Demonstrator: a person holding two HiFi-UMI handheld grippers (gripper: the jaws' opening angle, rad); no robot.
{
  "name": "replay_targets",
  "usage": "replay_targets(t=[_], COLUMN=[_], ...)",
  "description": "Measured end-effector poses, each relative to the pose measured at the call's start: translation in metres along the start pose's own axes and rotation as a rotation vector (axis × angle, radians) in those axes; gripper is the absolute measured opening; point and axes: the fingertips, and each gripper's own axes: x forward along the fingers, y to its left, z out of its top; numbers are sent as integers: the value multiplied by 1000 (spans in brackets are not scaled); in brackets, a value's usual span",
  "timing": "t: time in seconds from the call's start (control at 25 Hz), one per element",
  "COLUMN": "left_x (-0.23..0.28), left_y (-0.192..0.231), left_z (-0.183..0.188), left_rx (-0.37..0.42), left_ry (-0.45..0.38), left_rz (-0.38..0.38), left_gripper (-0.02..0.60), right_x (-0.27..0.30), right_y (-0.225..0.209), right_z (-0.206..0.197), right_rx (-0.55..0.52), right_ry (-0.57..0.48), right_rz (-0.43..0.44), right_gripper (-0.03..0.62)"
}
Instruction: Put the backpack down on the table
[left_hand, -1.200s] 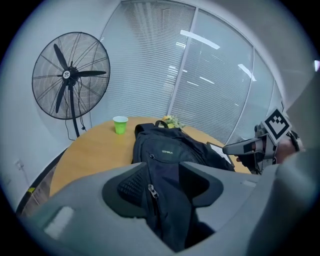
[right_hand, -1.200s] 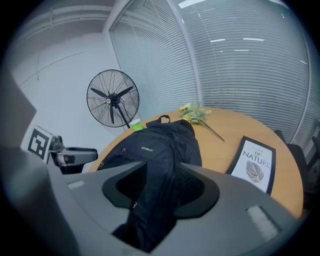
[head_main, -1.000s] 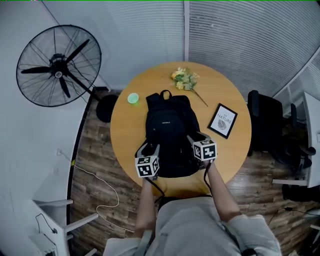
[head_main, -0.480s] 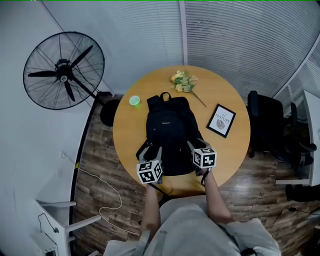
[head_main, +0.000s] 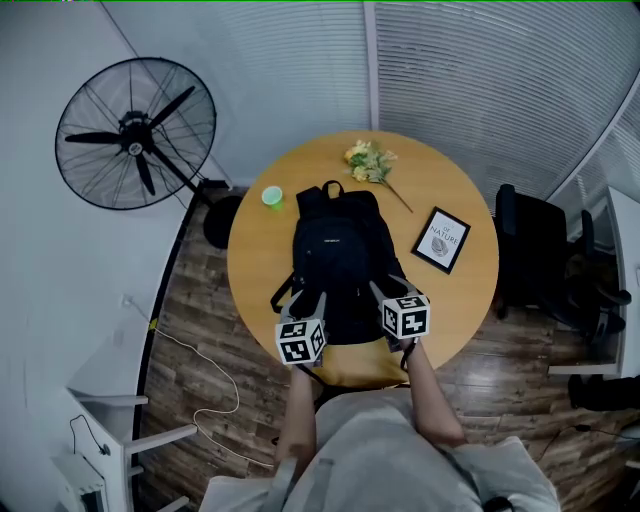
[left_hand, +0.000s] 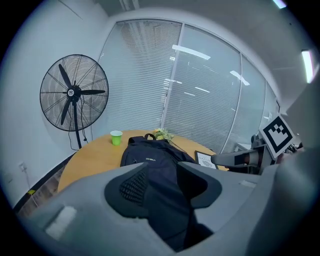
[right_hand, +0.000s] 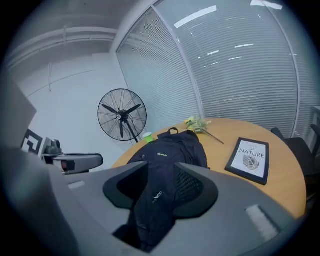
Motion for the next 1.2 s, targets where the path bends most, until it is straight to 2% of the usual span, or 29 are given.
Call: replay_targets(t=[0.44,0.68,0.88,1.2], left_x=[-1,-2,-1,2], left_y=[-12,-15,-15,-22], left_z=[1,-4,-12,-17], left_rx=[4,-1,-10,-15], left_ry=[-11,9,29,52], left_rz=[-9,-8,3,-21], left_gripper=[113,71,5,5], right_x=[-10,-13,-15,-13], right_y=[4,7,2,6], right_z=[0,-2,-7,-12], right_rx=[-32,-18,1,2], right_ry=[-8,-9,-7,10], right_rz=[-24,-29,-44,-37], right_gripper=[93,54,15,2])
